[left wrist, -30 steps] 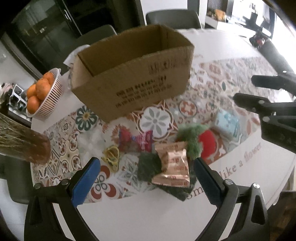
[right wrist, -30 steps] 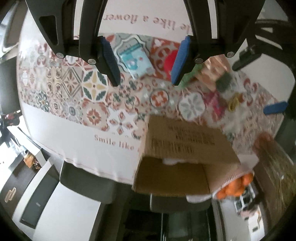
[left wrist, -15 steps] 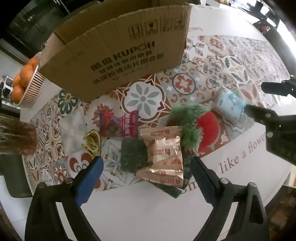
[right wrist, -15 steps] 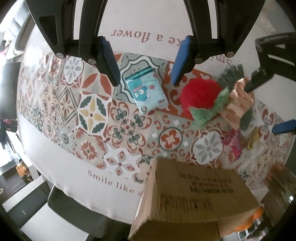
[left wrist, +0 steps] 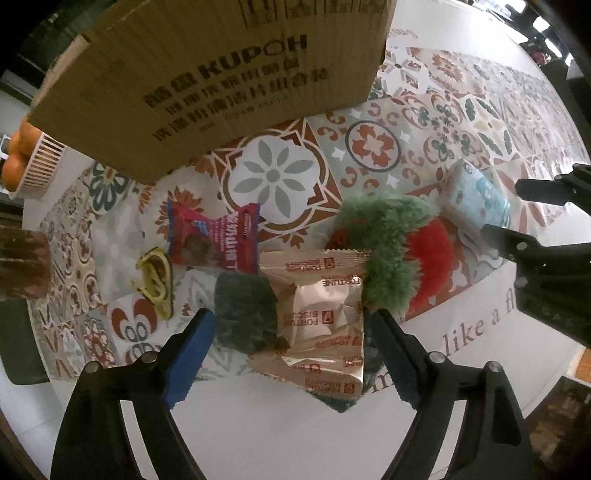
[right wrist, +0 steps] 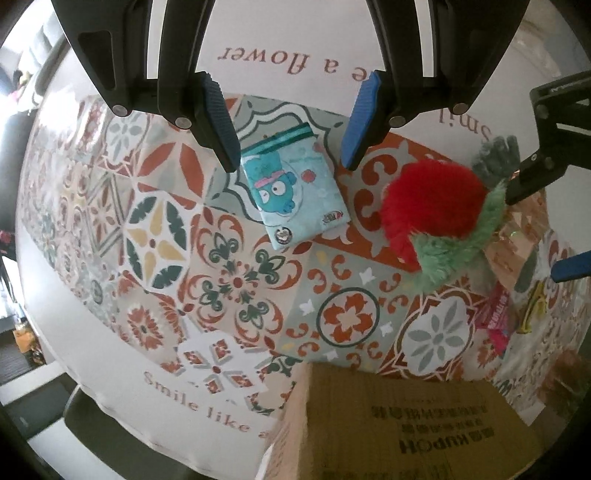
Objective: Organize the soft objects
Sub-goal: 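Grasp the gold biscuit packet with left tool while right tool grasps tissue pack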
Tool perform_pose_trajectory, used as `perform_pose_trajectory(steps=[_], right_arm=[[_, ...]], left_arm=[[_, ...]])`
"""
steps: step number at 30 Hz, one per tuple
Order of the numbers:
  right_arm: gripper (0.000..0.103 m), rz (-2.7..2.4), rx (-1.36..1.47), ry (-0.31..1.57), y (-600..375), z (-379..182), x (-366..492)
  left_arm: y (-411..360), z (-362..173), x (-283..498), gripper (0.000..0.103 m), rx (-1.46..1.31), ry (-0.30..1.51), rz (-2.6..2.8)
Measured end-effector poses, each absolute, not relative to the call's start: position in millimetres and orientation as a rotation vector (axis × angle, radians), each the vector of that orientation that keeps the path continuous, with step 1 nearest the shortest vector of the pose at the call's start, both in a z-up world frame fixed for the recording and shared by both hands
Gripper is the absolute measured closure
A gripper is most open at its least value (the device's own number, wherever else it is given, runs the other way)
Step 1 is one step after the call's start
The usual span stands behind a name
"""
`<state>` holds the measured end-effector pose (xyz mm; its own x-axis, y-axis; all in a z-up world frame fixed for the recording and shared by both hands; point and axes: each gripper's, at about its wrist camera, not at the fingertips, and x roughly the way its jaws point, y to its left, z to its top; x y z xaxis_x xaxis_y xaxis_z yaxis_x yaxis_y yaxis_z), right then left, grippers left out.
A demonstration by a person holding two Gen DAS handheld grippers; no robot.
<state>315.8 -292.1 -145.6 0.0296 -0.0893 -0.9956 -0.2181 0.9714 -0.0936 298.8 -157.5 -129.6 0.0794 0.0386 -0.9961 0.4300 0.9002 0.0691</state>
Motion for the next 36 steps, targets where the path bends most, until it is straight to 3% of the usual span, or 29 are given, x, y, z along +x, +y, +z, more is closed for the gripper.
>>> perform_pose_trajectory(steps=[15,20,22,36], right_arm=[[0.041,0.112,-0.228,1.533,-290,-178,334],[0.041,0.101,-0.177,1.527,-293,-188,341],[0.042,0.097,-0.157,1.510,-298,-190,341],[0.043,0.045,-0.125,1.435,-299,-150,310]], left_arm=[[-157,-159,312,0.032,0.323,1.537,-0.295],[-153,-165,316,0.043,0.301,1.540,-0.293],[-152,-167,316,0.052,0.287,1.541,-0.303],[-155,-139,290,0.055,0.258,1.492,-0.330]])
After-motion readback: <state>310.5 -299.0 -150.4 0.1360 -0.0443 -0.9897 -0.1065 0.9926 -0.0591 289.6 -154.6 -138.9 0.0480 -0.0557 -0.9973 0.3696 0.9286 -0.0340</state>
